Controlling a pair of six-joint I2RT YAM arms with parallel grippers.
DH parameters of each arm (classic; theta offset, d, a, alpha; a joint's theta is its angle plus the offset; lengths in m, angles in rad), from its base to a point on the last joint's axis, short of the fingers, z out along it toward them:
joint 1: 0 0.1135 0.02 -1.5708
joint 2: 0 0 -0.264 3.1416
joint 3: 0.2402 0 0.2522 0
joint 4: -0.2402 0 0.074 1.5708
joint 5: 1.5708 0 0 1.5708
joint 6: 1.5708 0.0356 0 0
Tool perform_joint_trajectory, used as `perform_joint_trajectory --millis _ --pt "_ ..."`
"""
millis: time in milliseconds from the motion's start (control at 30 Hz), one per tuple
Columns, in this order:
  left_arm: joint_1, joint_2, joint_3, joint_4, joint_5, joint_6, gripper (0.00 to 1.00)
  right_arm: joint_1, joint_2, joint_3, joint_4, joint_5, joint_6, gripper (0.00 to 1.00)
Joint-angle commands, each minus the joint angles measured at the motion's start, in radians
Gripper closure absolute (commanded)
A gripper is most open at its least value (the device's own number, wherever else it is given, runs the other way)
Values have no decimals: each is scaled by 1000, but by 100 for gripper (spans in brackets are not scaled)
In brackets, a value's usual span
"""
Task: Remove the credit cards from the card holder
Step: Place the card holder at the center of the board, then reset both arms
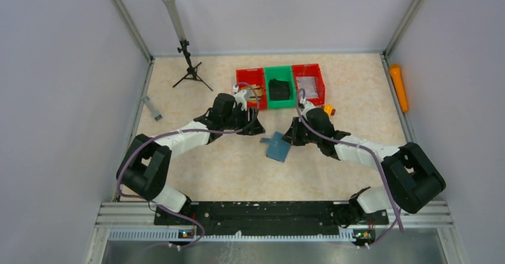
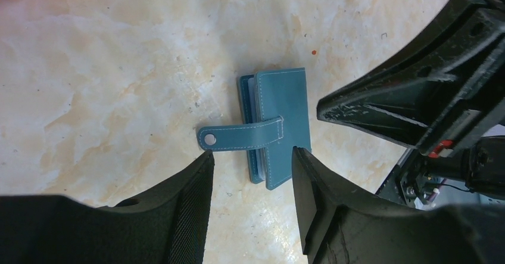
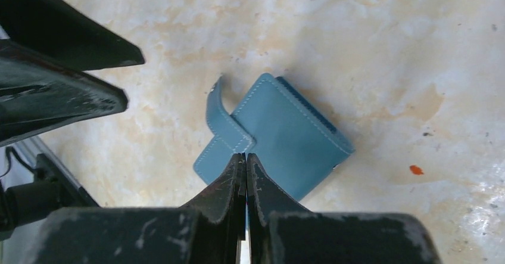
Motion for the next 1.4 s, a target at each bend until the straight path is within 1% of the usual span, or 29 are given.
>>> perform_joint_trajectory --millis 0,100,200,400,567,633,800,933,1000,1100,1233,1300,1367 --pt "-2 -16 -12 56 29 0 46 -6 72 25 -7 79 -39 100" --pt "-3 -18 -14 58 28 1 46 -6 142 29 -13 110 -42 100" --pt "-2 -17 -14 60 30 0 46 -6 159 31 -13 103 -48 100" --pt "-2 -15 -13 60 31 -1 46 -6 45 51 -69 89 -70 100" --pt "-2 -17 -14 59 29 -1 46 13 -55 8 -51 -12 -54 100" --pt "-3 -20 -16 64 32 -1 46 27 -64 -14 -49 -18 -50 100" --pt "-2 -27 -22 74 31 -2 45 34 12 -80 6 -20 -39 100" --pt "-3 -24 -22 72 25 0 45 34 115 -76 26 -48 -38 100" --pt "-3 -25 -21 68 19 2 45 35 134 -64 15 -45 -46 100" --pt "-3 -27 -22 66 17 4 45 34 83 -35 -36 -15 -65 100" --pt "-3 -45 -25 59 -2 13 45 34 -50 17 -143 61 -117 100" --pt "-3 -63 -24 39 -30 24 44 34 -122 35 -181 114 -148 100" --pt "-2 -89 -31 22 -79 34 43 34 -194 42 -215 201 -174 100"
